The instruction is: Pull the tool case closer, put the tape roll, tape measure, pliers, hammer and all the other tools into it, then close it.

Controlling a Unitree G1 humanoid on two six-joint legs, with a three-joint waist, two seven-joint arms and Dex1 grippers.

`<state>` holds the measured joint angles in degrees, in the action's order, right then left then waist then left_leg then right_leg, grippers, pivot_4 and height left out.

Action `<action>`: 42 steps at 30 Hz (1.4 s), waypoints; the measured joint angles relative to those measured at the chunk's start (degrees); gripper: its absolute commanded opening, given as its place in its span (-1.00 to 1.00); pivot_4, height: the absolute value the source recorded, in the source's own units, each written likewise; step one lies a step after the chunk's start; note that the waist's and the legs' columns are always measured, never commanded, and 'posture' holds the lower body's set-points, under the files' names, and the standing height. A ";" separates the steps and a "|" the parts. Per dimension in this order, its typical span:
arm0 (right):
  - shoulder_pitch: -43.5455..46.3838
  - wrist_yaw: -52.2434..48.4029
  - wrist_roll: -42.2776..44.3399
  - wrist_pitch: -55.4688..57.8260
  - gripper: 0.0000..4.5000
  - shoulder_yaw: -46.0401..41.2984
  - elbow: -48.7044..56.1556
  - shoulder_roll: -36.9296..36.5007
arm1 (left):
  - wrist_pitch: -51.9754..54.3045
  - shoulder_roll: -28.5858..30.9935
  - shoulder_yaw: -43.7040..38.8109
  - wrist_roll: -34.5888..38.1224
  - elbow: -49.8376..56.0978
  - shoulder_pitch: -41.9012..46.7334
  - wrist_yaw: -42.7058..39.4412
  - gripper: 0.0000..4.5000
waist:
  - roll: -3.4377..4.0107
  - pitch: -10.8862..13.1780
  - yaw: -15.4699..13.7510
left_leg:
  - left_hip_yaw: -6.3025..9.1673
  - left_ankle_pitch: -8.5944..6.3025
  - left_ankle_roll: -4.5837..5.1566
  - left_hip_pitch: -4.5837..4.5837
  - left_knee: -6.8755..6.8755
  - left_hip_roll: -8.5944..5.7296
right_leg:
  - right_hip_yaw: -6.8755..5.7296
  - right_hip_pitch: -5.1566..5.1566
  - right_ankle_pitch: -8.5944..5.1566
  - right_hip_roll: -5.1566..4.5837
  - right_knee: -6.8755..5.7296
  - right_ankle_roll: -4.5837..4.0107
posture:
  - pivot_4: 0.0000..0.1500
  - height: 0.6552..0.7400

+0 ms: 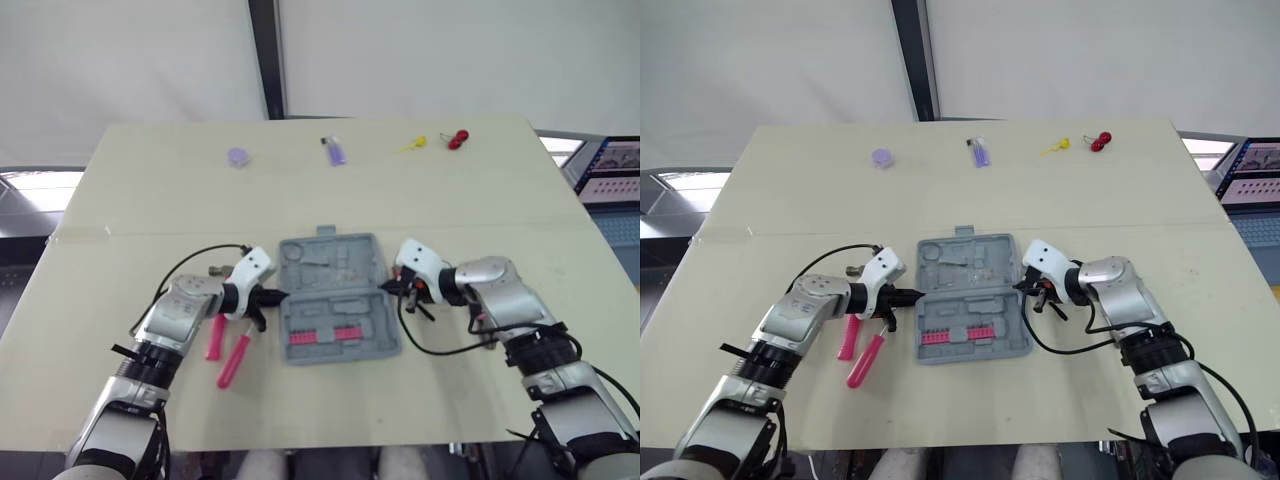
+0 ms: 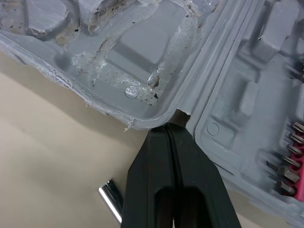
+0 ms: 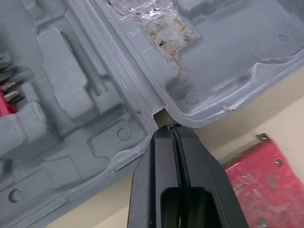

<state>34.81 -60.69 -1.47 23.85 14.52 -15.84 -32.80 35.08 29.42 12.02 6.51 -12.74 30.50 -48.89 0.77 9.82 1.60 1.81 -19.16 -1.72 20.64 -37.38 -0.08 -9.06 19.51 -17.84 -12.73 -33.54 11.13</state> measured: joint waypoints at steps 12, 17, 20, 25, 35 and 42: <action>-4.42 -0.82 1.45 3.65 -0.97 -0.11 6.83 -1.46 | 3.30 1.93 0.55 0.00 6.90 -4.04 -2.03 -1.00 | -0.01 0.00 -0.09 | 0.00 0.00 0.00 0.00 -0.01 0.00 | 0.01 -0.01 0.00 0.00 0.00 0.00 | 1.00 1.00; -7.71 -1.98 3.07 5.53 -0.97 -0.16 11.20 -2.99 | 4.97 3.28 1.16 0.04 11.23 -6.74 -2.97 -1.00 | -0.02 -0.01 -0.18 | 0.00 0.00 0.00 0.00 -0.01 0.00 | 0.03 -0.02 0.00 0.00 0.00 0.00 | 1.00 1.00; -10.65 -2.27 4.31 7.08 -0.97 -0.51 14.74 -3.94 | 5.76 4.37 1.52 0.18 14.47 -9.04 -3.40 -1.00 | -0.04 -0.02 -0.21 | 0.00 0.00 0.00 -0.01 0.00 0.00 | 0.04 -0.02 0.00 0.00 0.00 0.00 | 1.00 1.00; -14.84 -2.54 6.27 9.63 -0.97 -0.80 20.10 -5.84 | 7.83 5.94 1.82 0.80 19.61 -12.67 -4.20 -1.00 | -0.05 -0.03 -0.42 | -0.02 0.00 0.00 -0.02 -0.01 0.00 | 0.07 -0.03 0.00 0.00 0.01 0.00 | 1.00 1.00; -21.94 -2.81 10.99 14.59 -0.97 -1.37 30.49 -10.40 | 11.00 10.00 2.87 2.93 28.16 -18.87 -5.75 -1.00 | -0.07 -0.02 -1.84 | -0.13 -0.01 0.01 -0.01 -0.10 0.01 | 0.15 -0.03 0.00 -0.01 0.05 -0.01 | 1.00 1.00; -26.46 -2.79 13.80 17.39 -0.97 -1.52 35.29 -13.50 | 12.02 10.84 3.95 3.87 31.52 -22.58 -5.60 -1.00 | -0.08 -0.01 -2.67 | -0.16 -0.01 0.01 0.00 -0.16 0.01 | 0.17 -0.03 -0.01 -0.01 0.06 -0.02 | 1.00 1.00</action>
<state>8.35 -63.48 12.33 41.24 13.01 19.45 -46.30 47.10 40.27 15.97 10.39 18.78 7.93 -54.49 0.68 9.81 -1.07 1.65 -19.17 -1.71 20.64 -37.55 -0.06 -8.89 19.48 -17.85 -12.74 -33.49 11.11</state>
